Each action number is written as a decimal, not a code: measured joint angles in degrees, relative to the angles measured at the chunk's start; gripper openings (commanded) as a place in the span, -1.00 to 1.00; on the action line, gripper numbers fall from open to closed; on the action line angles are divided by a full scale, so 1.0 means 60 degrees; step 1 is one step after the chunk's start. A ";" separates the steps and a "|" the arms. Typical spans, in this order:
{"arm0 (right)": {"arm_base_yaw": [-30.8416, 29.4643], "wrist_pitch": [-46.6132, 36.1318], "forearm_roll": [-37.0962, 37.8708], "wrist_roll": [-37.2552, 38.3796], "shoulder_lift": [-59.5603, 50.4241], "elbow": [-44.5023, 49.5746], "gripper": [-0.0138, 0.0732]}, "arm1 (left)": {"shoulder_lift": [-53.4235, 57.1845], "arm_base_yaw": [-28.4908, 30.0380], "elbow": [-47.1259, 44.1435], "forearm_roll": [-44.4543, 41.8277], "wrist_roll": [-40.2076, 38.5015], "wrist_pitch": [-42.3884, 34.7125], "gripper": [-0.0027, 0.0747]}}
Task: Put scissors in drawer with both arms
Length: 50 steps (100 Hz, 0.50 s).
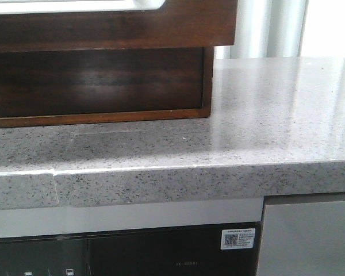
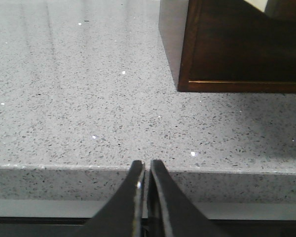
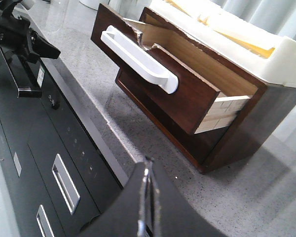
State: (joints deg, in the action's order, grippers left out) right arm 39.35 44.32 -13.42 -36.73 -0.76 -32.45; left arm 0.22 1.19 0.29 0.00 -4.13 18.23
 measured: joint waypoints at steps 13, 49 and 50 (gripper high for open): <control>0.0000 0.0000 0.0000 0.0000 0.0000 0.0000 -0.79 | 0.0000 0.0000 0.0000 0.0000 0.0000 0.0000 -0.98; 0.0000 -0.0123 0.0000 0.0000 0.0000 0.0052 -0.79 | 0.0000 0.0000 0.0000 0.0000 0.0000 0.0000 -0.98; 0.0000 -0.0167 0.0000 0.0000 0.0000 0.0085 -0.79 | 0.0000 0.0000 0.0000 0.0000 0.0000 0.0000 -0.98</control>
State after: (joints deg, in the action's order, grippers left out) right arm 39.35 43.32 -13.42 -36.73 -0.76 -31.94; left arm 0.22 1.19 0.29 0.00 -4.13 18.23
